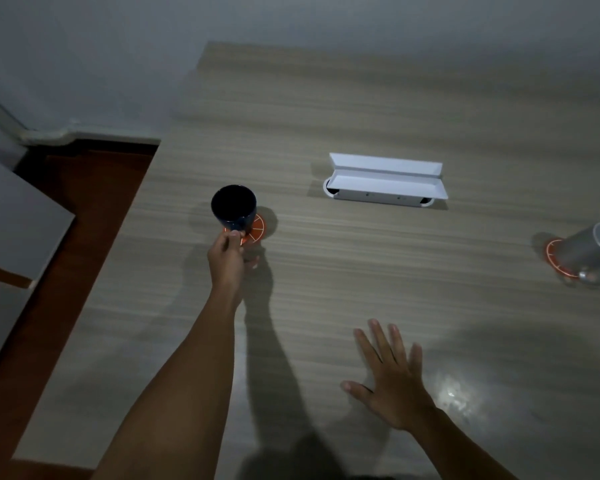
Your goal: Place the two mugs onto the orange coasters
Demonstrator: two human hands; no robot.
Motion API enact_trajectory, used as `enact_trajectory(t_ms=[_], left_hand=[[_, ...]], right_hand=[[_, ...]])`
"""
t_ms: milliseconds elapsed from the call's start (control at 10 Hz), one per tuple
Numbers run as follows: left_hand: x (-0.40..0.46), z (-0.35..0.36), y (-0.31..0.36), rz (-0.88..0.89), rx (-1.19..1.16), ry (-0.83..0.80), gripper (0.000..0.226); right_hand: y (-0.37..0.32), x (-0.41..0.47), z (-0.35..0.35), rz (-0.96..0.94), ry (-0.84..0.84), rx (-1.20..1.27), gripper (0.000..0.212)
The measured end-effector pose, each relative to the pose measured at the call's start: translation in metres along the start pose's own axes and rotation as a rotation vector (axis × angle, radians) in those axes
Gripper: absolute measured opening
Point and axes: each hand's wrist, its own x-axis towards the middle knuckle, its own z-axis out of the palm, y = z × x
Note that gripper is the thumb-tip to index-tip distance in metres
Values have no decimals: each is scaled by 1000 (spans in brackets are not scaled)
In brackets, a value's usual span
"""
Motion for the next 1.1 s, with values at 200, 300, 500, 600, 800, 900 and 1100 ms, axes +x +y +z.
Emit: enact_trajectory(t_ms=[200,300,500,600,800,900,1100], left_hand=[[6,-2,-2,0,14,-26,24],[5,-1,-2,6,7,-31,23],[2,1,2,24,7,-29,23],[0,2,0,26,21,-42,24],[-3,-1,0,7,26,-46,23],[-7,-1,1,4,43,-58,21],[-27,-4,-1,2,43,-52,20]], right_hand=[[-1,0,-1,-1,-24,-22,96],[-1,0,-2,0,-38,-8,96],[0,0,-4,-7,-36,6,95],[1,-1,-4,-5,-38,13,96],[-1,0,-4,-12,-43,48,96],[0,-1,-4,-15,-48,32,96],[-1,-2,-3,-24,-13,42,96]])
